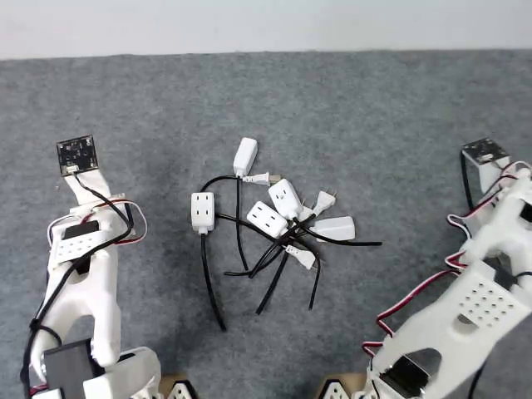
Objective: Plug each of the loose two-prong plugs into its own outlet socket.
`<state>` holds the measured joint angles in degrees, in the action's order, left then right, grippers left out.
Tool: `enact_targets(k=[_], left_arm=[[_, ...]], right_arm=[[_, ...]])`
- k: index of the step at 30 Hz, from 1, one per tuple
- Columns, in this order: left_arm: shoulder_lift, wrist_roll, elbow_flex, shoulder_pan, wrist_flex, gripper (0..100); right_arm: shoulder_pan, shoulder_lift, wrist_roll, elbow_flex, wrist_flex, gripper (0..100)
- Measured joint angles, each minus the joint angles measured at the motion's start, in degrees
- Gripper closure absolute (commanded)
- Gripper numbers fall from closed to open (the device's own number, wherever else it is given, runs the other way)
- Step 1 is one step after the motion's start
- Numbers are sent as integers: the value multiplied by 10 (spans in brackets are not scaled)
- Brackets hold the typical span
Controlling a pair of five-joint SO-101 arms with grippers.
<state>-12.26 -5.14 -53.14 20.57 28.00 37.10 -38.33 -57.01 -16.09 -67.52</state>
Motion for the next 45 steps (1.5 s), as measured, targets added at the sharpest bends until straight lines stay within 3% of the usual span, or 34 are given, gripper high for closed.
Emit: enact_targets(k=[3,6,14,19,26,33,41,45], left_arm=[[0,0,0,0,0,984],[0,0,0,0,0,984],[0,0,0,0,0,984],[0,0,0,0,0,984],[0,0,1,0,26,986],[18,18,31,-9,81,986],[113,212,136,-47,241,987],[98,306,114,-87,261,987]], right_arm=[[0,-3,0,-4,4,894],[0,-4,0,-4,8,998],[1,-2,-1,-5,17,990],[-10,39,2,-4,-67,990],[-61,173,63,-4,-174,990],[-175,335,150,-4,-281,990],[-381,552,243,1,-331,990],[-507,617,311,47,-331,990]])
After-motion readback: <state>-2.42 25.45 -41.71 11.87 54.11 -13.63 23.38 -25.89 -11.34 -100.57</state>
